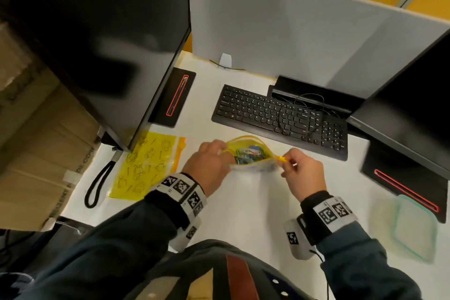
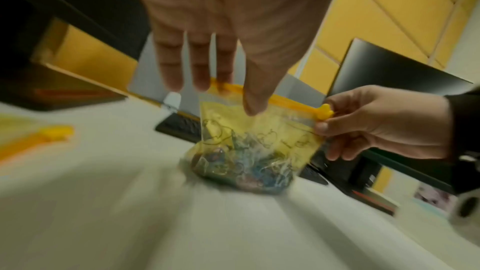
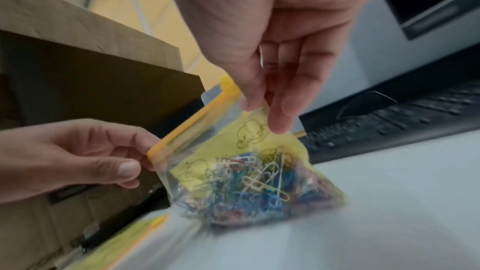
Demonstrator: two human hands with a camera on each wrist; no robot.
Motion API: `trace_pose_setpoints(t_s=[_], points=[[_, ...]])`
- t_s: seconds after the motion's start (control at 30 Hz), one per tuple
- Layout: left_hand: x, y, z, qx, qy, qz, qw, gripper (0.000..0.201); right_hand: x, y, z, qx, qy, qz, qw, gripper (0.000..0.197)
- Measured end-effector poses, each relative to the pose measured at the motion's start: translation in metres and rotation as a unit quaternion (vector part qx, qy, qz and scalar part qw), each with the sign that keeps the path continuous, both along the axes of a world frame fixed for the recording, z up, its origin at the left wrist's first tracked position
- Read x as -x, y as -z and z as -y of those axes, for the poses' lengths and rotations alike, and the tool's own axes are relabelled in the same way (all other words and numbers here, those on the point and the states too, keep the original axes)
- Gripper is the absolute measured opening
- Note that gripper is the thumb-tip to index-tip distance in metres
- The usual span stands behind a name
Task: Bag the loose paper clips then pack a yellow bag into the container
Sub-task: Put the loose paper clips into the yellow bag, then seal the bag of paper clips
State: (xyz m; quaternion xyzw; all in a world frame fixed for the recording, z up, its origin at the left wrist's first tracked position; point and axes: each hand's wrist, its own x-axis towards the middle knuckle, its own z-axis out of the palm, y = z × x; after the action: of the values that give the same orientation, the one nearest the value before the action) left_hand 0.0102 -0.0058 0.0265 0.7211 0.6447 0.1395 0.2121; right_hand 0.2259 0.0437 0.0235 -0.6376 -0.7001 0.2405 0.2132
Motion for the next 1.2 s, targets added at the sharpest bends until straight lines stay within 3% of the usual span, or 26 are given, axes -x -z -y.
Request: trace_pose_setpoints(t_s=[0.07, 0.2, 0.4, 0.67, 0.77, 0.93, 1.1, 1.17, 1.2], points=[[-0.011, 0.007, 0.003, 0.037, 0.011, -0.004, 0.999, 0.027, -0.004, 0.01, 0.005, 0.021, 0.023, -0.021, 0.999, 0.021], [-0.036, -0.006, -0.007, -0.026, 0.022, 0.0, 0.999, 0.035, -0.002, 0.008, 0.01, 0.031, 0.038, -0.069, 0.996, 0.011], [-0.063, -0.013, -0.024, -0.047, 0.084, -0.01, 0.995, 0.049, 0.001, 0.002, 0.018, 0.025, 0.006, -0.071, 0.997, 0.009], [-0.073, -0.012, -0.033, -0.129, 0.109, -0.083, 0.982, 0.027, -0.008, -0.002, 0.018, 0.025, -0.003, -0.057, 0.998, 0.013], [-0.063, -0.011, -0.04, -0.13, 0.086, -0.089, 0.984, 0.017, -0.021, -0.005, 0.012, 0.016, 0.025, -0.058, 0.998, 0.013], [-0.027, -0.01, -0.047, -0.102, 0.018, -0.118, 0.988, 0.021, -0.059, -0.003, 0.0, 0.05, 0.107, -0.102, 0.988, 0.017], [-0.032, -0.017, -0.065, -0.068, -0.025, -0.107, 0.992, 0.019, -0.06, -0.001, -0.015, 0.053, 0.125, -0.114, 0.984, 0.025], [-0.038, -0.017, -0.072, -0.065, -0.049, -0.084, 0.993, 0.028, -0.069, -0.006, -0.021, 0.052, 0.152, -0.112, 0.981, 0.009], [-0.041, -0.015, -0.073, -0.063, -0.045, -0.084, 0.993, 0.032, -0.078, -0.009, -0.021, 0.055, 0.168, -0.095, 0.98, 0.013]])
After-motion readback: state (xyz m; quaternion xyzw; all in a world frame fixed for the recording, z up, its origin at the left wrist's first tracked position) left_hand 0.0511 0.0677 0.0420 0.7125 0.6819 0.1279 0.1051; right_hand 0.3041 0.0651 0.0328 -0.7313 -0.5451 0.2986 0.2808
